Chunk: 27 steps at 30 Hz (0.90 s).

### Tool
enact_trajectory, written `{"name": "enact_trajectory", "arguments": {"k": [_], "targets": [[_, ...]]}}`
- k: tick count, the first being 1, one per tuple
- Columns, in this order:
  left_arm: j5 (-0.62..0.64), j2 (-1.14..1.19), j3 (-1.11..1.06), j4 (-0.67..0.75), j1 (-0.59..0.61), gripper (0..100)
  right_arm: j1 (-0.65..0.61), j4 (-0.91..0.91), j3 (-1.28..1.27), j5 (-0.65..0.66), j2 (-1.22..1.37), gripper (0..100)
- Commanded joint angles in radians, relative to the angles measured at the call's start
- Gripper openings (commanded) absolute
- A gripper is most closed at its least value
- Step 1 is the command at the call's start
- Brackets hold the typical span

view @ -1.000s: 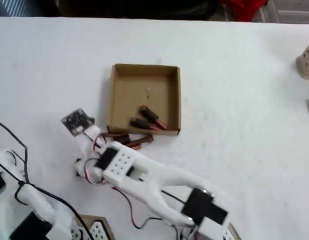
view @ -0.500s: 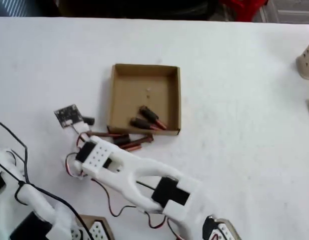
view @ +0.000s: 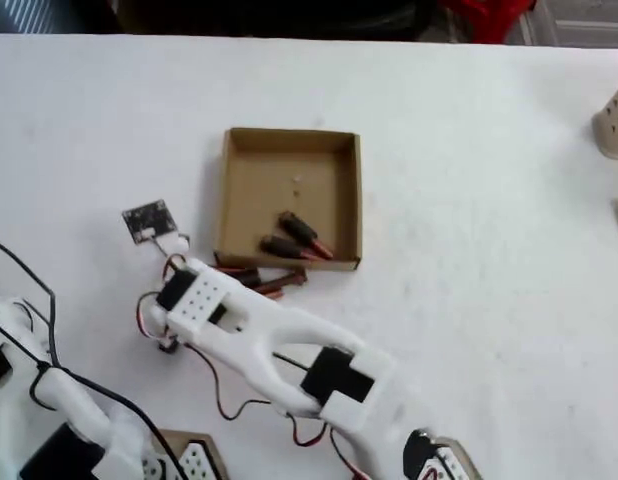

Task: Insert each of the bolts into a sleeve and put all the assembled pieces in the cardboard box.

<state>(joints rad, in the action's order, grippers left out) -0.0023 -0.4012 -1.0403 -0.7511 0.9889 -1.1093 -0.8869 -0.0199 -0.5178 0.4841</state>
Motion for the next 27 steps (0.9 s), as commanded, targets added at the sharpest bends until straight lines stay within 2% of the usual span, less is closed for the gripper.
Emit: {"name": "enact_trajectory", "arguments": {"k": [1, 5, 8, 14, 17, 22, 27], "targets": [[0.009, -0.001, 0.006, 0.023, -0.016, 3, -0.019, -0.015, 0.026, -0.002, -0.004, 8.8], [0.009, 0.001, 0.006, 0.023, -0.016, 3, -0.019, -0.056, 0.026, 0.000, -0.059, 18.0], [0.009, 0.001, 0.006, 0.023, -0.018, 3, -0.015, -0.111, 0.025, 0.000, -0.134, 20.8], [0.008, 0.001, 0.006, 0.023, -0.018, 3, 0.007, -0.211, 0.017, -0.008, -0.220, 20.8], [0.008, 0.001, 0.006, 0.023, -0.018, 3, -0.042, -0.205, 0.017, -0.011, -0.193, 20.8], [0.008, 0.002, 0.002, 0.041, -0.018, 3, -0.067, -0.183, 0.025, -0.126, -0.122, 19.4], [0.008, 0.002, 0.002, 0.041, -0.033, 3, -0.065, -0.145, 0.026, -0.126, -0.056, 14.6]]}}
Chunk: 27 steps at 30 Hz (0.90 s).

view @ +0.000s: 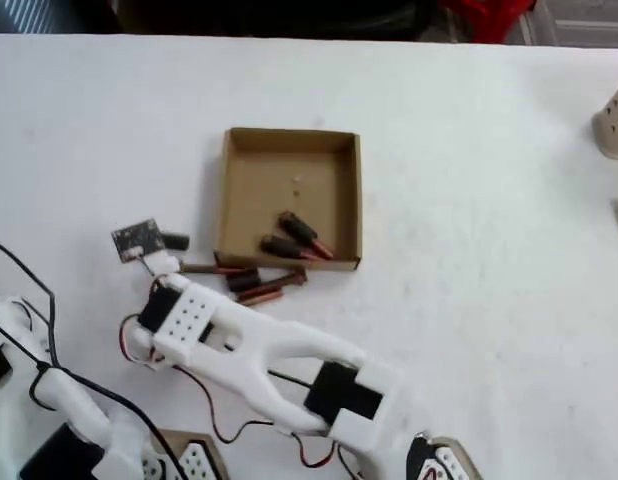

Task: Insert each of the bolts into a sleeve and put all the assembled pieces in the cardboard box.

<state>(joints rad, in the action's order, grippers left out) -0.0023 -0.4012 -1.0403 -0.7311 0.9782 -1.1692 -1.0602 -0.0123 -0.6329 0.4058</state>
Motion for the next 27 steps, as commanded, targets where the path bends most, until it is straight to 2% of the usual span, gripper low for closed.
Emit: {"name": "enact_trajectory", "arguments": {"k": [1, 8, 11, 15, 21, 27], "targets": [[0.008, 0.002, 0.002, 0.021, -0.024, 3, -0.005, 0.033, 0.018, -0.011, 0.033, 14.4], [0.008, 0.002, 0.002, 0.020, -0.027, 3, -0.004, 0.042, 0.046, -0.009, 0.090, 14.0], [0.008, 0.002, 0.000, 0.018, -0.027, 3, -0.004, 0.044, 0.048, -0.006, 0.091, 10.1], [0.006, 0.002, 0.000, 0.017, -0.027, 3, 0.013, 0.039, 0.072, 0.140, 0.091, 8.1], [0.006, 0.002, 0.000, 0.017, -0.027, 3, 0.010, 0.038, 0.104, 0.199, 0.091, 8.2], [-0.029, 0.002, -0.008, 0.021, -0.027, 3, 0.010, -0.010, 0.149, 0.287, 0.091, 19.1]]}}
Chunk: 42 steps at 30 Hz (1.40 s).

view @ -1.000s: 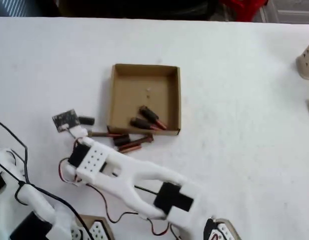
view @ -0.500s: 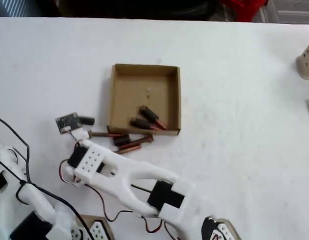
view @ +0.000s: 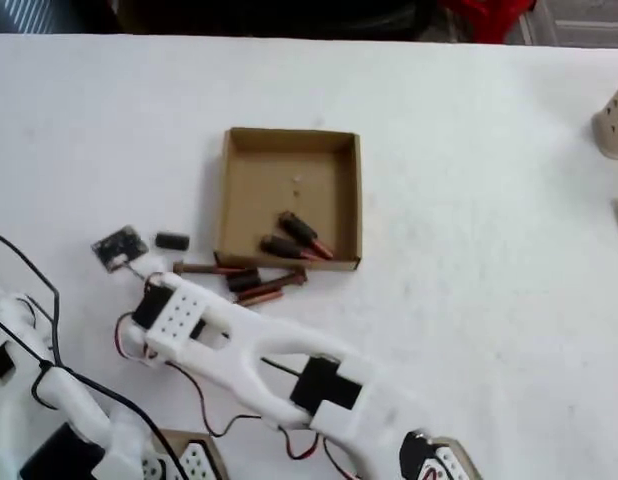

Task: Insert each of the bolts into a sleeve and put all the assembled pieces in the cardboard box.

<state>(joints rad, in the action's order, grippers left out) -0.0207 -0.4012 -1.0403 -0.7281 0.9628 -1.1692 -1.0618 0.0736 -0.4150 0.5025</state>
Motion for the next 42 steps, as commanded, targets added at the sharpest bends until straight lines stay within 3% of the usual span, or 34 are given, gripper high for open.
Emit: {"name": "enact_trajectory", "arguments": {"k": [1, 15, 20, 36, 39, 42], "targets": [[-0.011, 0.002, -0.009, 0.020, -0.012, 3, 0.008, -0.008, 0.064, 0.089, -0.005, 20.4], [-0.014, 0.002, -0.012, 0.020, -0.028, 3, 0.019, 0.058, 0.057, 0.101, 0.005, 15.2], [-0.014, 0.002, -0.012, 0.020, -0.028, 3, 0.033, 0.088, 0.023, 0.101, 0.004, 5.7], [-0.015, 0.002, -0.014, 0.020, -0.024, 3, 0.053, 0.031, 0.018, 0.114, 0.039, 3.6], [-0.015, 0.002, -0.014, 0.020, -0.025, 3, 0.051, 0.027, 0.018, 0.219, 0.033, 1.7], [-0.015, 0.002, -0.014, 0.020, -0.027, 3, 0.053, -0.001, 0.025, 0.230, -0.018, 1.5]]}}
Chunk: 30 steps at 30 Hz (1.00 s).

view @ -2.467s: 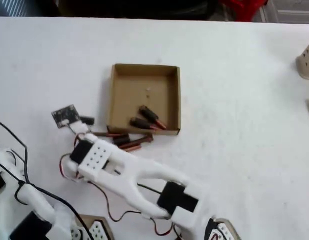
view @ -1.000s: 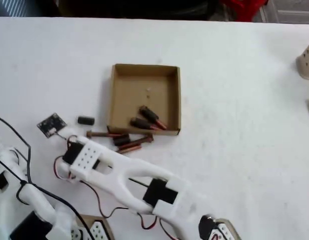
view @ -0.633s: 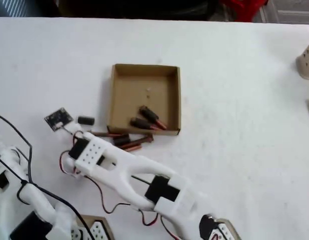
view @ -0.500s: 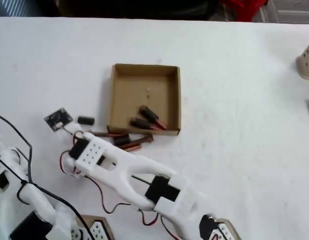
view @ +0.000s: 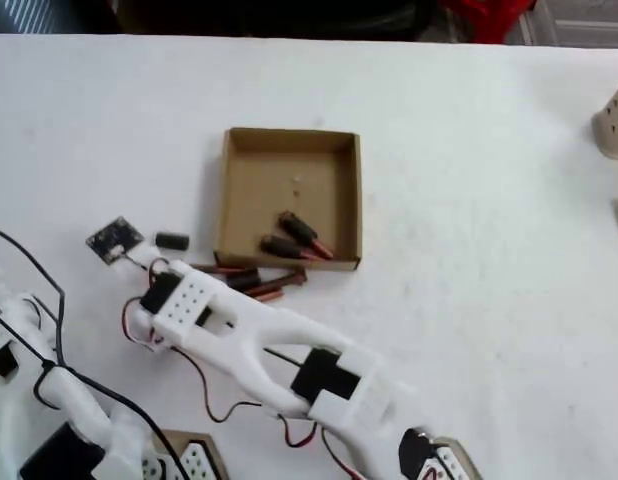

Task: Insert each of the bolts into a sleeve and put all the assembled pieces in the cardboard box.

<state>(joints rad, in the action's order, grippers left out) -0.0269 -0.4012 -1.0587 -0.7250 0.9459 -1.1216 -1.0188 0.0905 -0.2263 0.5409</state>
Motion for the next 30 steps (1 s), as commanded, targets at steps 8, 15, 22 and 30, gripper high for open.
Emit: {"name": "enact_trajectory", "arguments": {"k": [8, 15, 22, 30], "targets": [[-0.009, -0.002, 0.003, 0.017, -0.030, 3, -0.007, -0.197, -0.141, 0.235, -0.387, 1.5], [-0.006, -0.004, 0.003, 0.011, -0.067, 3, 0.105, -0.197, -0.439, 0.238, -0.796, 1.5], [-0.008, -0.008, 0.012, -0.051, -0.114, 3, 0.285, -0.188, -0.729, 0.239, -1.053, 1.5], [0.060, -0.260, -0.021, -0.249, -0.358, 3, 0.661, 0.008, -1.028, 0.489, -1.231, 1.5]]}}
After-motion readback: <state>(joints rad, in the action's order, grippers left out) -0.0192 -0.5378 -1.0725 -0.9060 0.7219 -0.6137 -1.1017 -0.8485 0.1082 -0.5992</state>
